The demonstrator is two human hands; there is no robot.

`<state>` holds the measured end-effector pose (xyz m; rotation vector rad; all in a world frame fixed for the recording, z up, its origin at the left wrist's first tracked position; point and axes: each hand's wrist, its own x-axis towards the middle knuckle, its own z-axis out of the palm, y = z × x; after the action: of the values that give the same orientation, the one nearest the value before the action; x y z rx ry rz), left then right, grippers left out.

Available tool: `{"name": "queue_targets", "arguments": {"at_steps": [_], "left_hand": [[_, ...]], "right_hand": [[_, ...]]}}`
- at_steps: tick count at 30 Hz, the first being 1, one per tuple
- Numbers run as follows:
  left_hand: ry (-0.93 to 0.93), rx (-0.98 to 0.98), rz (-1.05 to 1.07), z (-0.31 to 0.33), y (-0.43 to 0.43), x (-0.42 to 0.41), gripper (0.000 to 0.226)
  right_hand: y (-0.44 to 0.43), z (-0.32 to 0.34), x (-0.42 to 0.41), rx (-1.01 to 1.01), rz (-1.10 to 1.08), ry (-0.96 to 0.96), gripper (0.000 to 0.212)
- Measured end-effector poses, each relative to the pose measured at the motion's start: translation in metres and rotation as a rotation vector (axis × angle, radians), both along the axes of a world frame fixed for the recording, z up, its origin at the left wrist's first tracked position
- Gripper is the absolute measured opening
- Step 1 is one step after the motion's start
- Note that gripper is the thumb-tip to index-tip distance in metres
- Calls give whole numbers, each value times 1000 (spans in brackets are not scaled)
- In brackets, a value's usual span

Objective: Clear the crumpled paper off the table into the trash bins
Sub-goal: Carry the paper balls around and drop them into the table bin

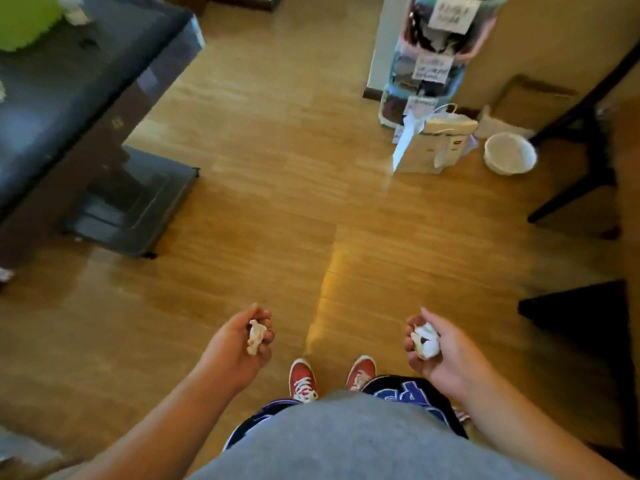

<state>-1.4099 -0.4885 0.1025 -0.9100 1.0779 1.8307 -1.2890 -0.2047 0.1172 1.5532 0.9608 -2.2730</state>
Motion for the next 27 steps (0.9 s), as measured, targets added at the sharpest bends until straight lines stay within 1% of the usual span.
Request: {"name": "queue_targets", "arguments": {"at_steps": [6,10,14,17,20,22,24,27], "left_hand": [[31,60,-307,1,143,-85,26],[41,72,-428,5,247,-120,28],[32,69,-495,5,327,-148,33],[28,40,-520,4,369,-165,30],[10,37,-514,2,393,-184,27],[3,33,-511,1,405,-199,20],[8,5,-520,-1,419,-217,14],[9,-49,-553,-8,445,-250,12]], "right_hand": [[71,-4,18,-23,-372,-103,27],[128,-18,22,-64,-506,-113,26],[191,-30,5,-75,-541,-105,28],[241,-29,-19,-69,-528,-74,26],[287,-24,-50,-61,-529,-54,24],[315,-21,-75,-43,-530,-27,24],[344,-19,-102,-28,-524,4,24],[384,-18,-144,-37,-515,56,26]]}}
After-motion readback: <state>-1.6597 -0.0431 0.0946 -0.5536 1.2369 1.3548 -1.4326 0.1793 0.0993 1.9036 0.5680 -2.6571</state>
